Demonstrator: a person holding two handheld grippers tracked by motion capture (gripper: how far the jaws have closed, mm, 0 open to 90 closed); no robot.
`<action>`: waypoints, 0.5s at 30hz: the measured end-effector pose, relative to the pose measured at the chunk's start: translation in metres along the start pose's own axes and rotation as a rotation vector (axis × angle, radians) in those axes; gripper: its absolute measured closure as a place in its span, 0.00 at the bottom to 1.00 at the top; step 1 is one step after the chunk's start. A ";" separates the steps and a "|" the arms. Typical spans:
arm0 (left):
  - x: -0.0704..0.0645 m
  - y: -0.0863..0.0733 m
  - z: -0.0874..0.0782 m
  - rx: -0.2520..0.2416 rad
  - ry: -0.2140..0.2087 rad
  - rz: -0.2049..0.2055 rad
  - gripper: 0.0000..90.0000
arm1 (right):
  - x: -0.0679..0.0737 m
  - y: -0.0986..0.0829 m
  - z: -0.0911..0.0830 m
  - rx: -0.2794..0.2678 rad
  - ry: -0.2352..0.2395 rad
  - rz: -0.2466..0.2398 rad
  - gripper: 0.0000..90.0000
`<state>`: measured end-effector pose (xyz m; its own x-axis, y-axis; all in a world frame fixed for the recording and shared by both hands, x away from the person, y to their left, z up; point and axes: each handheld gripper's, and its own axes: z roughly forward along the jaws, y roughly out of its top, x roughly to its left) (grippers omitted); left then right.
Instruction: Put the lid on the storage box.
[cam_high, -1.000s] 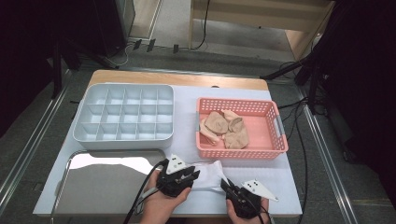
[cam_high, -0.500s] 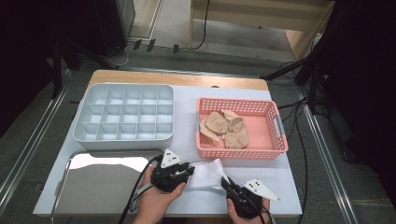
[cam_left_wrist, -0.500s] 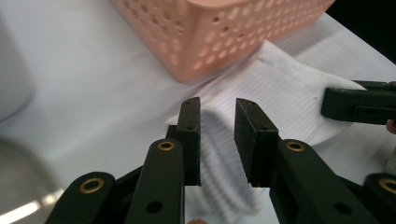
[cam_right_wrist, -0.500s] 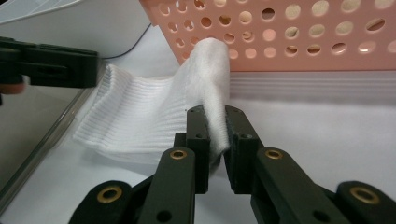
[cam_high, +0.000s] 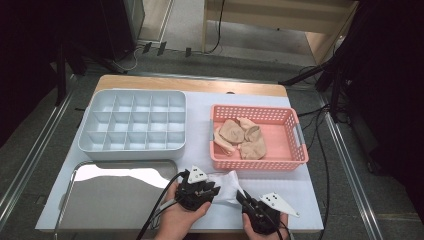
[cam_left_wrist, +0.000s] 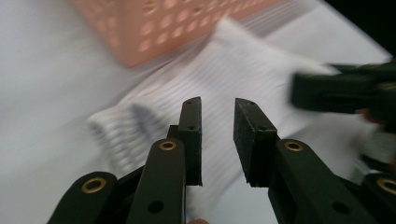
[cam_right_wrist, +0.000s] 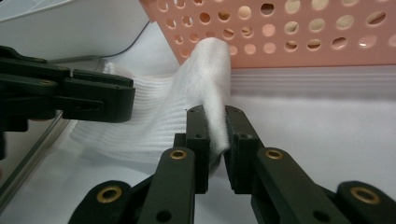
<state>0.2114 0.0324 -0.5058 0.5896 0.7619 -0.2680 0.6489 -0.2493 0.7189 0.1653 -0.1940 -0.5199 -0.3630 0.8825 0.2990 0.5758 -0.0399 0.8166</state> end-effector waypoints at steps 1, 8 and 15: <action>0.005 -0.002 -0.003 -0.009 0.014 -0.006 0.83 | -0.001 0.000 0.000 0.000 0.000 -0.003 0.91; 0.006 -0.003 -0.008 -0.027 0.034 0.005 0.81 | 0.002 0.001 0.003 0.000 0.001 -0.011 0.91; -0.013 0.007 0.012 0.014 0.028 0.046 0.88 | 0.002 0.001 0.001 -0.010 0.000 -0.009 0.91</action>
<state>0.2142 0.0141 -0.5045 0.6058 0.7656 -0.2164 0.6278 -0.2930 0.7211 0.1654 -0.1916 -0.5191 -0.3680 0.8830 0.2912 0.5653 -0.0362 0.8241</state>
